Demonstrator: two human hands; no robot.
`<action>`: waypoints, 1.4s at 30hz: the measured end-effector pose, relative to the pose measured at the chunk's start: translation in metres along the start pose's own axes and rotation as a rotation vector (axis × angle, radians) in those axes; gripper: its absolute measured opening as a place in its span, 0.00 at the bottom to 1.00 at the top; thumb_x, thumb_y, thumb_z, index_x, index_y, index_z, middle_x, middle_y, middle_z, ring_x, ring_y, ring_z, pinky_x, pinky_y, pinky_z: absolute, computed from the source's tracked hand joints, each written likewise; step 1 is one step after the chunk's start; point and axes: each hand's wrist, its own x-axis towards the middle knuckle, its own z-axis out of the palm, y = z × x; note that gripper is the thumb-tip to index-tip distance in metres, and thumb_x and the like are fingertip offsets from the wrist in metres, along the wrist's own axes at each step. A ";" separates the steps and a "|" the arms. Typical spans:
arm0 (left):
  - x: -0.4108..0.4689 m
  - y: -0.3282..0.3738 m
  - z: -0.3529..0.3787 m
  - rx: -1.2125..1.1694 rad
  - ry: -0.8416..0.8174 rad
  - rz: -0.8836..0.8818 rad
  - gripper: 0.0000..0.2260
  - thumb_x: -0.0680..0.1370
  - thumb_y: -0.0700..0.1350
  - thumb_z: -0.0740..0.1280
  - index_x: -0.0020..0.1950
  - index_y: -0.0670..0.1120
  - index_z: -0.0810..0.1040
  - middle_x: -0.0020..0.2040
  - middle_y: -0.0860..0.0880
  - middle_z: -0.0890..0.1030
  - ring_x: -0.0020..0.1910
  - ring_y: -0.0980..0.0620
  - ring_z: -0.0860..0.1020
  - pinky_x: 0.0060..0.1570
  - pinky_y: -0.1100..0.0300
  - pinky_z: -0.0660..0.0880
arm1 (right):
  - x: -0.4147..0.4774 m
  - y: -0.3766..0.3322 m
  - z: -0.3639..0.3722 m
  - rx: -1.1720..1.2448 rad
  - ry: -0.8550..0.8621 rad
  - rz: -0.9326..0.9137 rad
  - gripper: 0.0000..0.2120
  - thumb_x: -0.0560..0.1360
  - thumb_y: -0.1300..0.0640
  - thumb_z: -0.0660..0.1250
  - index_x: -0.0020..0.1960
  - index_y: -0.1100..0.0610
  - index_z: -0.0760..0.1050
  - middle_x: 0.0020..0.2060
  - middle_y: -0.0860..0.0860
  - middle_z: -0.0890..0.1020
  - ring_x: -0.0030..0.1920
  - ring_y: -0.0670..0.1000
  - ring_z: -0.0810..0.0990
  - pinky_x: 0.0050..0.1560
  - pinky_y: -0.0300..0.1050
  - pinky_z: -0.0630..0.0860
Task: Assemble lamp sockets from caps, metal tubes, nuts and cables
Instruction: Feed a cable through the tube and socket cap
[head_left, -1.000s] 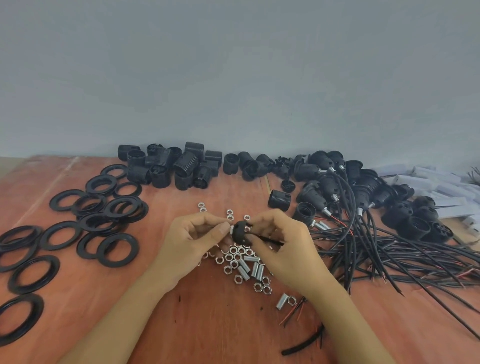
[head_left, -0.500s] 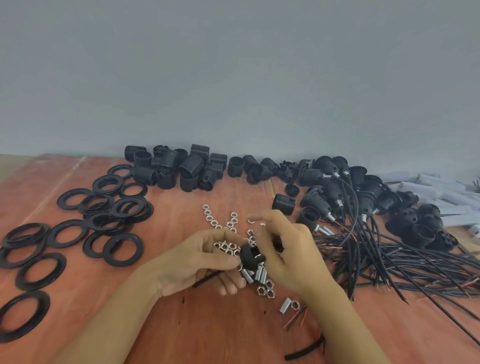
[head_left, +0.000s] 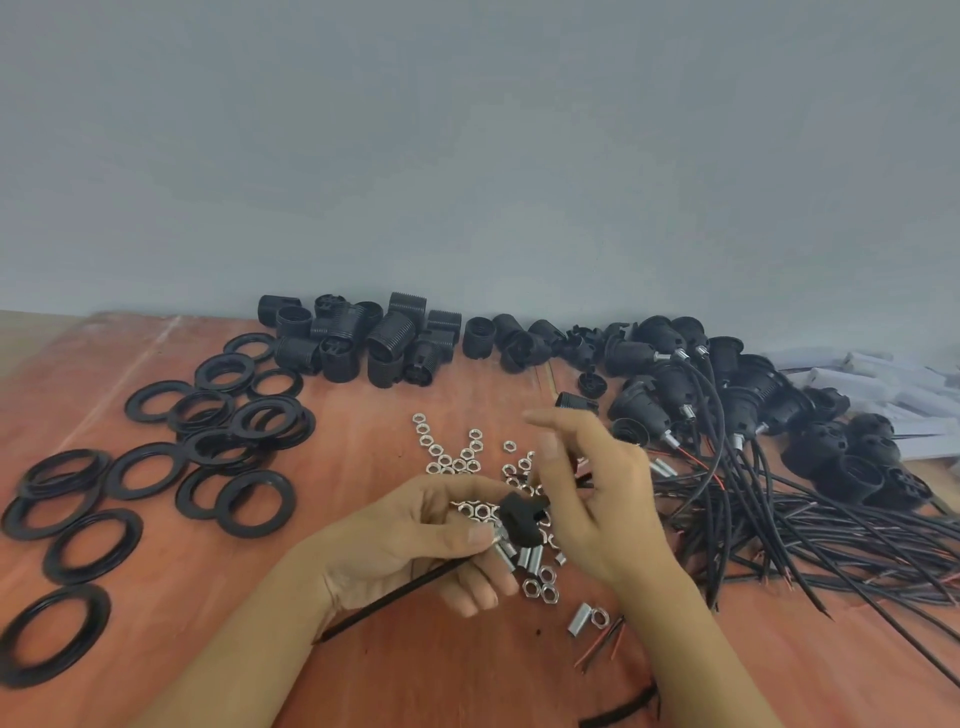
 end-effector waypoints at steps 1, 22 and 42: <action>0.001 0.002 0.002 -0.027 0.013 0.024 0.22 0.74 0.46 0.73 0.66 0.44 0.74 0.44 0.40 0.85 0.39 0.50 0.85 0.36 0.62 0.81 | 0.001 0.003 -0.001 -0.047 0.036 0.060 0.10 0.82 0.50 0.58 0.58 0.48 0.75 0.34 0.41 0.78 0.34 0.43 0.78 0.35 0.34 0.73; 0.015 -0.012 0.017 0.062 0.220 0.098 0.11 0.75 0.43 0.72 0.55 0.52 0.76 0.46 0.34 0.83 0.39 0.43 0.83 0.39 0.57 0.79 | 0.006 0.004 0.010 0.621 -0.018 0.841 0.10 0.75 0.63 0.70 0.54 0.53 0.79 0.40 0.54 0.86 0.40 0.51 0.85 0.42 0.42 0.80; 0.018 -0.006 0.015 0.067 0.475 0.222 0.10 0.73 0.52 0.70 0.45 0.47 0.75 0.36 0.47 0.78 0.24 0.51 0.72 0.20 0.63 0.68 | 0.010 -0.013 0.025 0.598 -0.164 0.660 0.06 0.74 0.65 0.72 0.38 0.59 0.79 0.34 0.63 0.82 0.35 0.54 0.81 0.40 0.48 0.77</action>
